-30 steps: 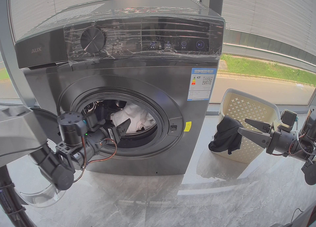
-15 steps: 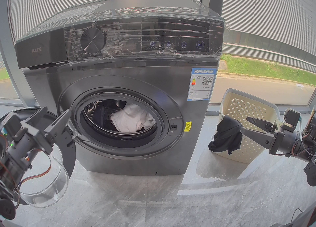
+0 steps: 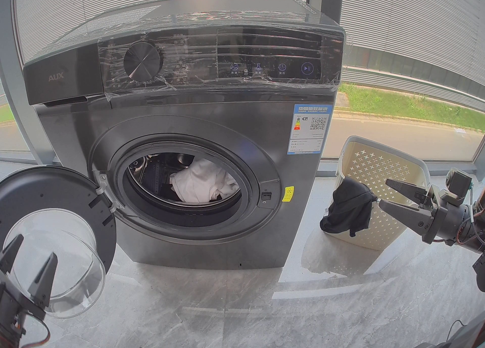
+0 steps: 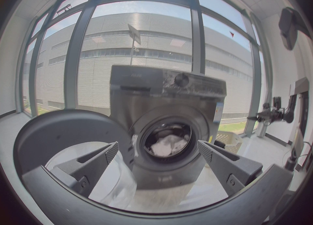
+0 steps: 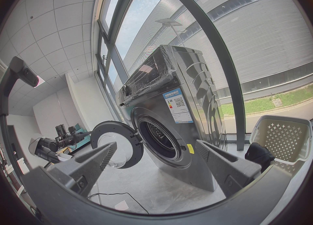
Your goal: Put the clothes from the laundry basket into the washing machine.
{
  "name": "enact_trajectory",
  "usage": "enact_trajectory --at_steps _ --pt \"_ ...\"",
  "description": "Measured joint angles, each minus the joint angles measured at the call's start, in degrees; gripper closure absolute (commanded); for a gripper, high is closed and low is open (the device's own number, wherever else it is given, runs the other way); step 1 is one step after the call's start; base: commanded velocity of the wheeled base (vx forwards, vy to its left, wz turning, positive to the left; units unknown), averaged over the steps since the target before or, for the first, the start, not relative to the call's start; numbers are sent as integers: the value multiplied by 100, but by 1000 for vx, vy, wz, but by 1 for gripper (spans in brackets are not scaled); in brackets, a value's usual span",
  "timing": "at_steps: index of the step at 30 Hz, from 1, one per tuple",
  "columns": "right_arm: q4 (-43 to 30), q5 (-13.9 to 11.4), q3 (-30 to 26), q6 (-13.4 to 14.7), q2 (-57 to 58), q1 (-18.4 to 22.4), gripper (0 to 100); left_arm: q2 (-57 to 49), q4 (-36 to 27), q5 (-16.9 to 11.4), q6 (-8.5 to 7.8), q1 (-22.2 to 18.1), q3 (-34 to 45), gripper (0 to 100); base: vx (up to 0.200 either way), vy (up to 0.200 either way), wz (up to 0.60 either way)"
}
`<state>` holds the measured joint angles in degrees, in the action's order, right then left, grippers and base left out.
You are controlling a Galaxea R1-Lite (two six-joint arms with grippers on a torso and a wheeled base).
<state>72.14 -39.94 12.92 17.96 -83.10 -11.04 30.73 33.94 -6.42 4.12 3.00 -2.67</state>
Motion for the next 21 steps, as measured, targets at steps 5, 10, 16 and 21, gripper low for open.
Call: enact_trajectory --at_steps 5,10,16,21 --pt "0 -7 -133 -20 205 0 0 -1332 -1974 356 -134 -121 105 0 0 0 0" --pt "0 4 -297 -63 384 24 0 -2214 -3104 610 -243 -212 157 0 0 0 0" --pt "0 206 -549 -219 549 99 0 -2790 -3222 777 -334 -293 166 0 0 0 0" --pt "0 346 -579 -233 592 138 0 -2950 -3246 759 -346 -305 166 0 0 -160 0"
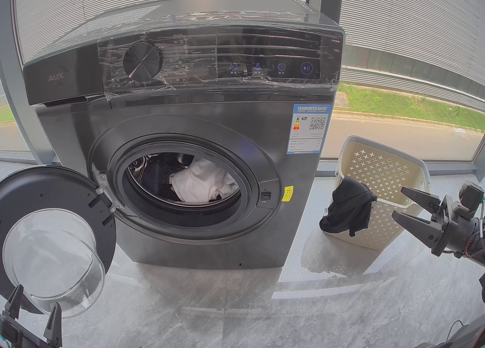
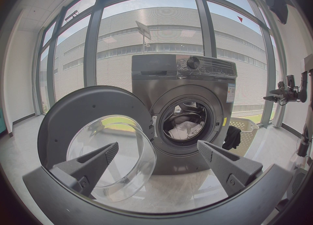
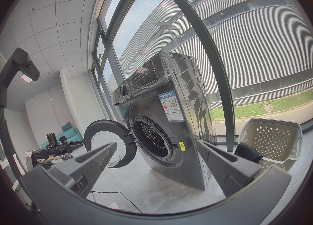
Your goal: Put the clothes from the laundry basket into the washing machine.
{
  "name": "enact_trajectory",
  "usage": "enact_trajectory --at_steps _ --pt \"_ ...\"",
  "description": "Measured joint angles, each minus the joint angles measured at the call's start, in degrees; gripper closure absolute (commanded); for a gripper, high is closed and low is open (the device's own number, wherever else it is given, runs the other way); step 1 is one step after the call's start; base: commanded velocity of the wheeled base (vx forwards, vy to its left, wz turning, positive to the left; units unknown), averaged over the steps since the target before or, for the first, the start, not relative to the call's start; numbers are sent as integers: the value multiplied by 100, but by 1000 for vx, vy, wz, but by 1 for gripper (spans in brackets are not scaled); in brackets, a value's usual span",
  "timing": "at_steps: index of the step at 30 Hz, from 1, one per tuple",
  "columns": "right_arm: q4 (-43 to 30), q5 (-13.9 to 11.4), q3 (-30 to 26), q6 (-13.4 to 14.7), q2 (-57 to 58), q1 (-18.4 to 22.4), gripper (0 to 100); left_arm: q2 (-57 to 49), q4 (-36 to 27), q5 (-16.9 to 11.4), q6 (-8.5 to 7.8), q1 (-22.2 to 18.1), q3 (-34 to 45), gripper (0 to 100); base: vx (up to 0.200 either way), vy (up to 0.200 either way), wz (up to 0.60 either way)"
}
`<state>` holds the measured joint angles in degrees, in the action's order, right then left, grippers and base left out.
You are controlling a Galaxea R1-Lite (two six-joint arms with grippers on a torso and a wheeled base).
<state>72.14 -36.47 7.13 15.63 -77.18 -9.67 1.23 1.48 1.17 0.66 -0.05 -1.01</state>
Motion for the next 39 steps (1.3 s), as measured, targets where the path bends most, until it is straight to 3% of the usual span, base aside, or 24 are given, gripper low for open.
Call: enact_trajectory --at_steps 10,20,25,28,29,32,33,36,39 --pt "0 2 -28 -140 -13 13 0 -77 -177 -160 -126 -5 2 0 0 -200 0" --pt "-2 108 26 -638 -322 11 0 -82 -150 -163 -126 0 2 0 0 -200 0" --pt "2 279 48 -850 -590 7 0 -79 -148 -160 -126 0 2 0 0 0 0" --pt "0 293 -11 -1173 -852 -24 0 -79 -148 -157 -117 -5 0 0 0 0 0" --pt "0 282 -74 -1389 -979 -50 0 -79 -148 -157 -117 -5 0 0 0 0 0" --pt "-2 190 -265 -1652 -1198 -116 0 -77 -148 -157 -112 -5 0 0 0 0 0" --pt "0 51 -345 -1691 -1270 -155 0 -77 -148 -155 -112 -2 0 0 0 0 0" --pt "0 -228 -483 -1693 -1408 -254 0 -74 -148 -152 -110 0 0 0 0 0 0" --pt "0 -118 -521 -1531 -1554 -317 0 -72 -148 -155 -110 0 0 0 0 0 0"
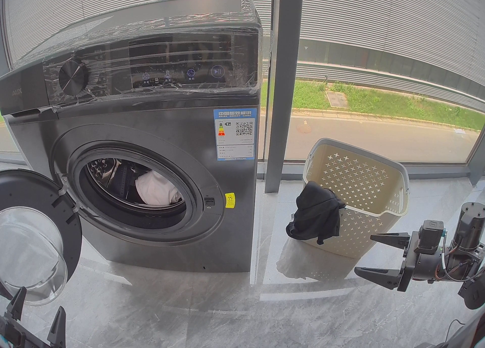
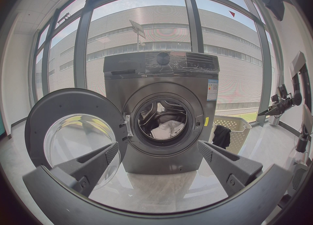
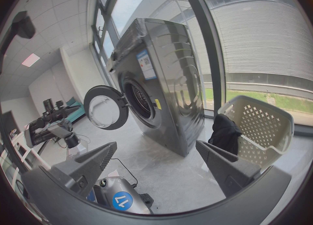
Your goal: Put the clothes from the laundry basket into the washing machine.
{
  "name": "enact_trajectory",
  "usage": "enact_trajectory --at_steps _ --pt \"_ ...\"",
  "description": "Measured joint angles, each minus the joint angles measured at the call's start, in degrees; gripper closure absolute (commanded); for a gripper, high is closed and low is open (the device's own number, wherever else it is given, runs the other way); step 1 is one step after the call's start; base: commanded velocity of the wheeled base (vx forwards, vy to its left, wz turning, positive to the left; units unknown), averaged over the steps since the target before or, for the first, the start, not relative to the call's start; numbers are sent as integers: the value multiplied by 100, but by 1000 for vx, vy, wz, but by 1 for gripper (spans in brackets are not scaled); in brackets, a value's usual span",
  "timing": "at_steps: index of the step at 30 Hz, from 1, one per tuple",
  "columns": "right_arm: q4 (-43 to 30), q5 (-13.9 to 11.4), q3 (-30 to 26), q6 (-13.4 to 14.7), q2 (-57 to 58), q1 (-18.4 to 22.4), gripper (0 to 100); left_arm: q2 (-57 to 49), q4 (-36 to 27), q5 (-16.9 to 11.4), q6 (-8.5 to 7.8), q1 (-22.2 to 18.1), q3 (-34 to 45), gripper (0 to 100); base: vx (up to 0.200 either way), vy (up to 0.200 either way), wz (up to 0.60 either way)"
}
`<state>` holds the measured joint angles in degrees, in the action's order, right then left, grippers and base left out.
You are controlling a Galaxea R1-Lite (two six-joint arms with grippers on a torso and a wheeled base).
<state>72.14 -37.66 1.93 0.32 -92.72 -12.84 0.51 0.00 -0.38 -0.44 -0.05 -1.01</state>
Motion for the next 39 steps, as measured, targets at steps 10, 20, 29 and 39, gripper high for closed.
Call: enact_trajectory --at_steps 10,20,29,39 --pt "0 1097 647 356 -658 -50 0 4 -16 -13 -7 -2 0 0 160 0 0" --pt "-13 2244 1146 857 -1359 -55 0 12 -21 -9 -2 -2 0 0 80 0 0" --pt "-41 2778 1469 1279 -1969 11 0 20 -18 -6 0 -2 0 0 0 0 0" --pt "-44 2806 1940 1399 -2798 91 0 23 -18 -6 0 -2 0 0 140 0 0"
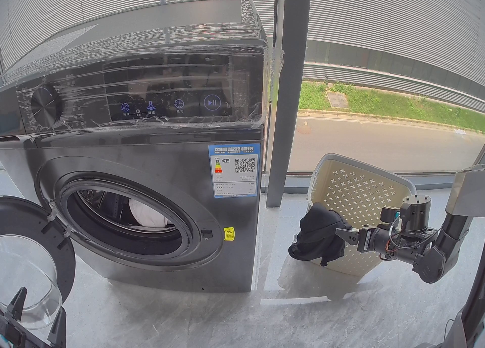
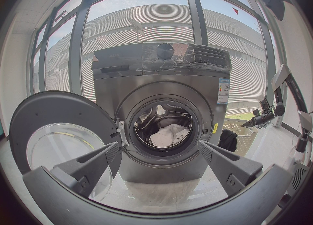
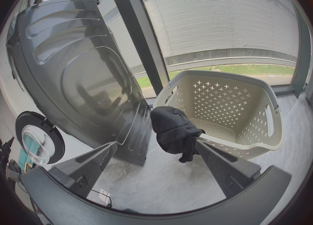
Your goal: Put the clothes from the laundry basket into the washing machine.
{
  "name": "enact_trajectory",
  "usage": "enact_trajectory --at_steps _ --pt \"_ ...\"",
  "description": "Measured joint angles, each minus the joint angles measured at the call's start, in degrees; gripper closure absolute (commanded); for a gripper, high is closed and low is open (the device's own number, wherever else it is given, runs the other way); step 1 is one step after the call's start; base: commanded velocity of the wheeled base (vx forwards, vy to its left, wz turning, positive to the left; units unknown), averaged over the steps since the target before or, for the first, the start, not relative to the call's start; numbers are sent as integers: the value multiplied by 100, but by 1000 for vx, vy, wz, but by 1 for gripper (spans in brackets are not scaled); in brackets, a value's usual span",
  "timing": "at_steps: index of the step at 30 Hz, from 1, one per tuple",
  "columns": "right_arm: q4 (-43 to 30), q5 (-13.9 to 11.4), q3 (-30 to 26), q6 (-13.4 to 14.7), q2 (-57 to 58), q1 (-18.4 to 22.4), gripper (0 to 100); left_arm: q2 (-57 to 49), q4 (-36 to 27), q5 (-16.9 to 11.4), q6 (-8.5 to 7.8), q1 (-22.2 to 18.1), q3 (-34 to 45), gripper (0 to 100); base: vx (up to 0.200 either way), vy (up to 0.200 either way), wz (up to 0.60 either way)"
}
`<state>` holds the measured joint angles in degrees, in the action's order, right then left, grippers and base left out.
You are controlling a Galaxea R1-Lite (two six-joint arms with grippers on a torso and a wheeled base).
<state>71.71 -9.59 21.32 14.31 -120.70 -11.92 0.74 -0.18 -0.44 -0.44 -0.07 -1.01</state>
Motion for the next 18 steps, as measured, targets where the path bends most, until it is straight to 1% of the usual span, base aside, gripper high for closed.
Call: enact_trajectory --at_steps 3,6,8,12,16,18 --pt "0 139 111 107 -179 18 0 0 0 0 -2 2 0 0 200 0 0" --pt "2 304 240 276 -330 24 0 2 0 0 -2 0 0 0 200 0 0" --pt "2 383 285 306 -405 24 0 0 0 0 0 0 0 0 200 0 0" --pt "-60 703 284 347 -502 27 0 2 0 1 0 -2 0 0 0 0 0" --pt "-128 744 166 347 -575 11 0 2 2 1 0 0 0 0 0 0 0" --pt "-137 741 117 341 -629 -63 0 2 2 1 0 0 0 0 0 0 0"
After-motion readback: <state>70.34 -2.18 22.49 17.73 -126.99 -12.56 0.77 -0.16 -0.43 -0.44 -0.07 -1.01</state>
